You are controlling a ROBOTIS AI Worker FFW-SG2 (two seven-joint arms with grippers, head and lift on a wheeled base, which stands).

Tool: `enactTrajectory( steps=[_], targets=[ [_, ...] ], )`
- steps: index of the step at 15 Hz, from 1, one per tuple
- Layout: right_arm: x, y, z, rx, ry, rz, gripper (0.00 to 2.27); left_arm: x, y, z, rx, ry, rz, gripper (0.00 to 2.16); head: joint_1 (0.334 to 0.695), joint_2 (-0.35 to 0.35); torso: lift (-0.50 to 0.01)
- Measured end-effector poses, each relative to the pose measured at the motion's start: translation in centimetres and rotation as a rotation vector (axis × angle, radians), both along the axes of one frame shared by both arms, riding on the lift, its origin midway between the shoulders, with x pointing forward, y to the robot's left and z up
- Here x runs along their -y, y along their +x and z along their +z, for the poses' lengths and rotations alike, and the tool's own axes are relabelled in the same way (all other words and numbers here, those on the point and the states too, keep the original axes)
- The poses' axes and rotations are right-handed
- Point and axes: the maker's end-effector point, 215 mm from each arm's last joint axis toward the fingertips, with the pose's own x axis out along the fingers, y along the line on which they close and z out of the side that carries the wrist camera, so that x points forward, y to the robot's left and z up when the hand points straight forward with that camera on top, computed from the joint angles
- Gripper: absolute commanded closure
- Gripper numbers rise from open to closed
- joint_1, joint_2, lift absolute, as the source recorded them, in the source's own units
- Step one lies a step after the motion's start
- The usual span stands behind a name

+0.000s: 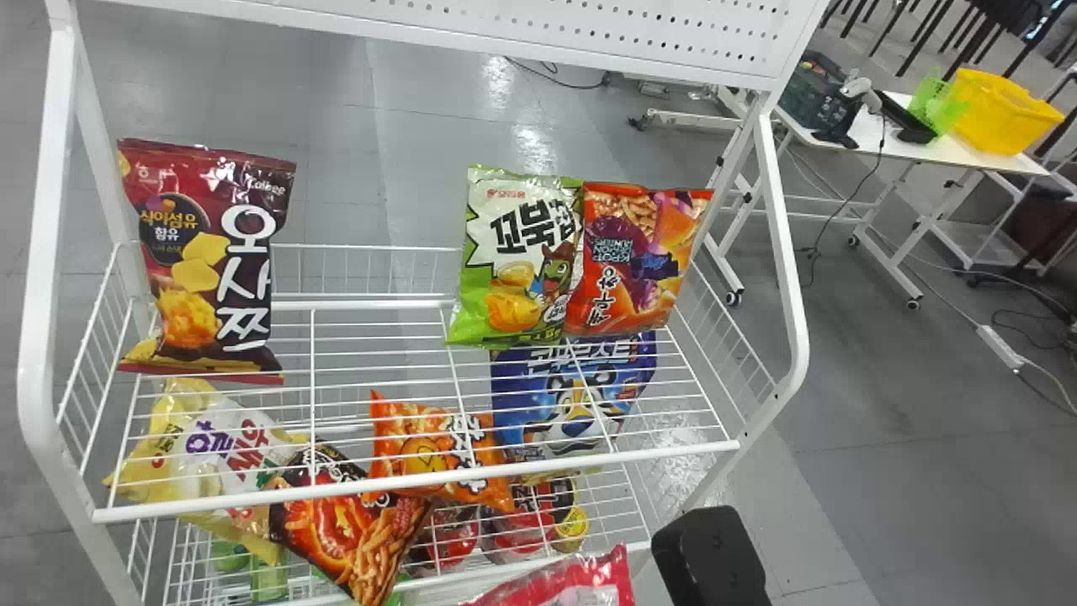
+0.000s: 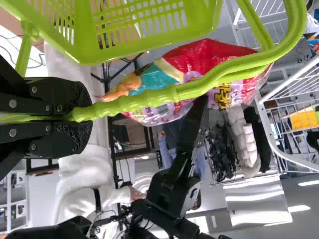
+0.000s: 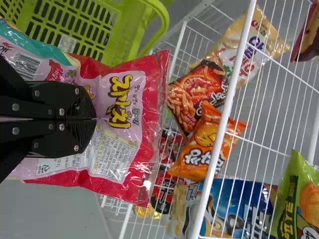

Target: Hold basket handle with left hand then pick Jagalchi snack with right hand and place into basket

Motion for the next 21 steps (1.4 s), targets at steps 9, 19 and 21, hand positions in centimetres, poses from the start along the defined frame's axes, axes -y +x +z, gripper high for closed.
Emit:
enactTrajectory(
  steps=[9,19,21],
  targets=[
    [-5.0,-4.2,-5.3,-0.158,0.041,0.115,2.24,0.2,0.0,0.0,0.003,-0.001,0.001,2.08,0.695,-0.35,-0.009],
    [-11.6,-3.1,-9.6,-0.139,0.118,0.249,2.24,0.3,0.3,0.1,0.013,-0.009,0.006,2.08,0.695,-0.35,-0.009],
    [-12.6,-2.3,-10.2,-0.117,0.122,0.257,2.11,0.3,0.3,0.2,0.014,-0.01,0.006,2.08,0.695,-0.35,-0.009]
  ],
)
